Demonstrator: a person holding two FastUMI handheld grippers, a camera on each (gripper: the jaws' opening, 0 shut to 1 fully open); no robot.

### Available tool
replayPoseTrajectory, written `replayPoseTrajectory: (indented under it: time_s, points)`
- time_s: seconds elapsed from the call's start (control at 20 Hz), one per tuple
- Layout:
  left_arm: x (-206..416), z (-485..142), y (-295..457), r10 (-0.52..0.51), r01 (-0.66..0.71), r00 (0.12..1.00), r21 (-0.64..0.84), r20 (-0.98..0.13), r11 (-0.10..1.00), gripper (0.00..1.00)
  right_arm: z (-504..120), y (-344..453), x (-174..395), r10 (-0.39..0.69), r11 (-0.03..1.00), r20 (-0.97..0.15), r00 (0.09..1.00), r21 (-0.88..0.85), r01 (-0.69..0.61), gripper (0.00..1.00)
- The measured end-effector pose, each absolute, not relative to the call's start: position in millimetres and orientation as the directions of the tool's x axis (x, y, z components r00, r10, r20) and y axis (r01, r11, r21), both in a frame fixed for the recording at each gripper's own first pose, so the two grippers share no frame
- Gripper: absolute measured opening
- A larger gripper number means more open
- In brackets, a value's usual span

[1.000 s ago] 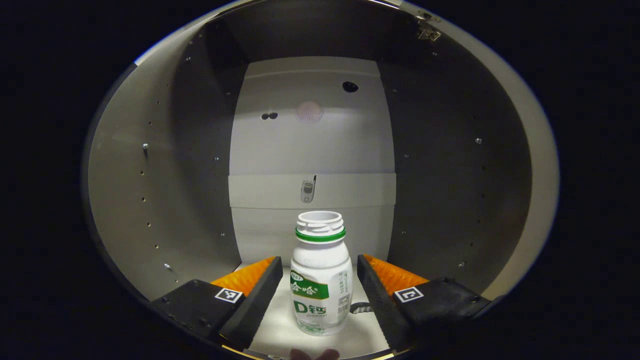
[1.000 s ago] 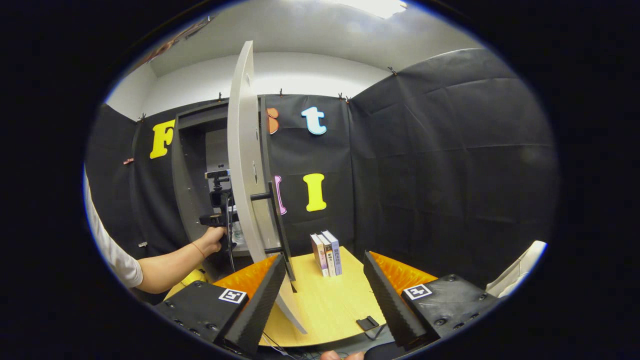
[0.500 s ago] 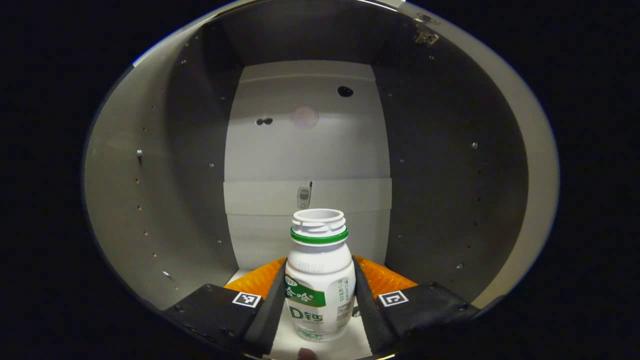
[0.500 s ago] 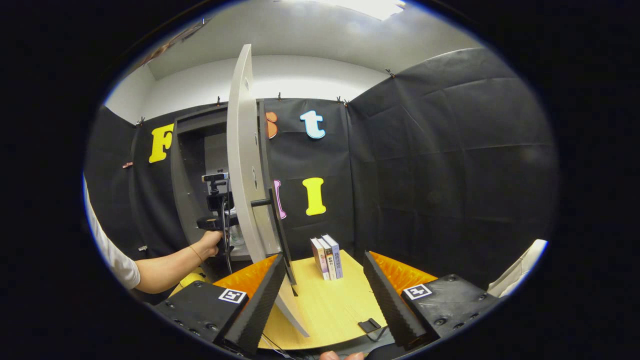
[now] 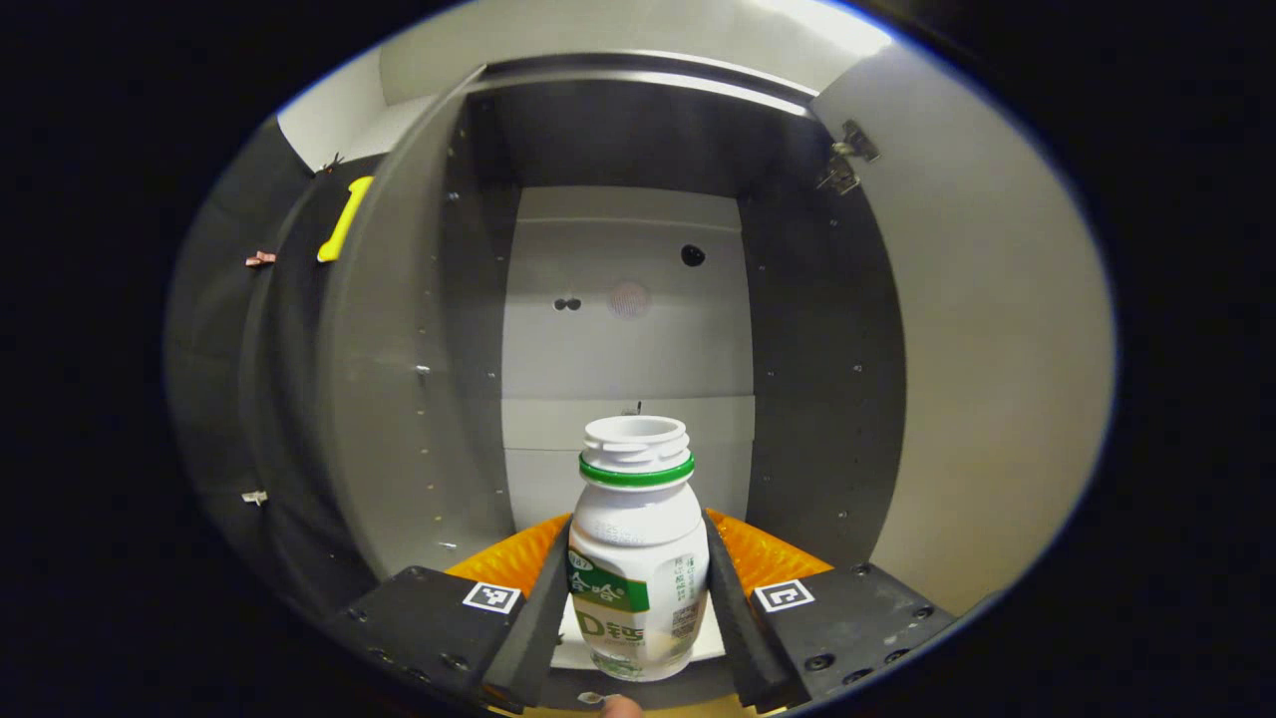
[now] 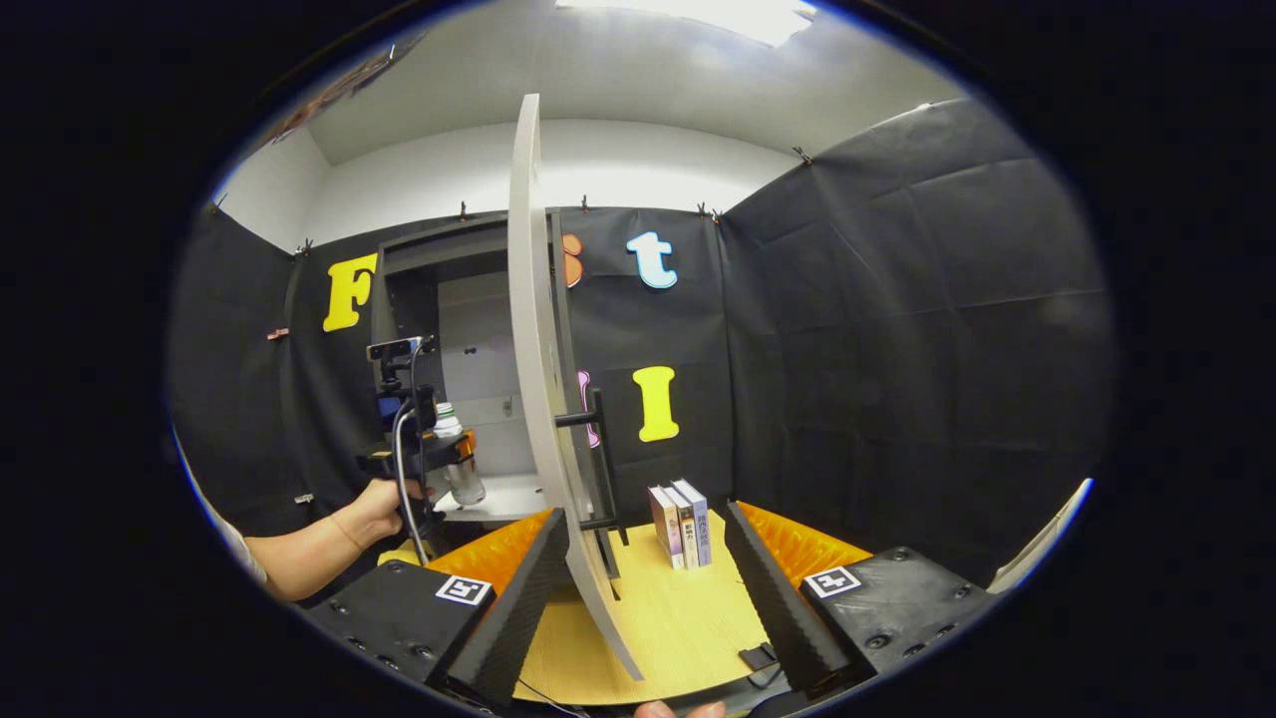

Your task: Open the cabinet door with the right hand, grasp the bottle in the cabinet with the left hand and place it on the coaster, then close the cabinet door with the right hand.

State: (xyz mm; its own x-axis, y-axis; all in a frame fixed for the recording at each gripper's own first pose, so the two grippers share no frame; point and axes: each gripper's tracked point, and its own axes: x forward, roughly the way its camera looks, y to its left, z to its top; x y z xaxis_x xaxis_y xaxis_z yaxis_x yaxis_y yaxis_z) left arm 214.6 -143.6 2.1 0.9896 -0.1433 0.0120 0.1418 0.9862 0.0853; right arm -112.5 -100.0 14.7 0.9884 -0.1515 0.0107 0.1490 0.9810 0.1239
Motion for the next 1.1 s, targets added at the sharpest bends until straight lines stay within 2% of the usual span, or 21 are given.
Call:
replayPoseTrajectory:
  time_s: [0.2,0.45,0.65,0.8,0.9,1.1]
  points:
    - [162,-10,-114,-0.135,0.131,0.99,0.111,0.035,0.985,0.7,15,-88,-115,-0.131,0.984,0.014,0.991,0.123,0.128,0.98]
    - [108,-52,-87,-0.128,0.129,0.992,0.042,-0.023,0.991,0.7,19,-71,-116,-0.096,0.99,0.029,0.995,0.102,0.092,0.98]
    - [72,-88,-46,-0.06,0.06,0.998,0.046,-0.008,0.997,0.7,24,-53,-114,-0.052,0.993,0.043,0.998,0.105,0.047,0.98]
    - [49,-124,-26,-0.046,0.048,0.999,0.058,-0.024,0.997,0.7,27,-46,-108,-0.035,0.995,0.06,0.998,0.094,0.029,0.98]
    - [35,-147,-14,-0.041,0.043,0.999,0.069,-0.032,0.997,0.7,35,-42,-106,-0.03,0.996,0.098,0.995,0.089,0.021,1.0]
    - [13,-185,-2,-0.046,0.048,0.999,0.078,-0.026,0.996,0.7,46,-48,-98,-0.033,0.999,0.185,0.982,0.044,0.025,0.98]
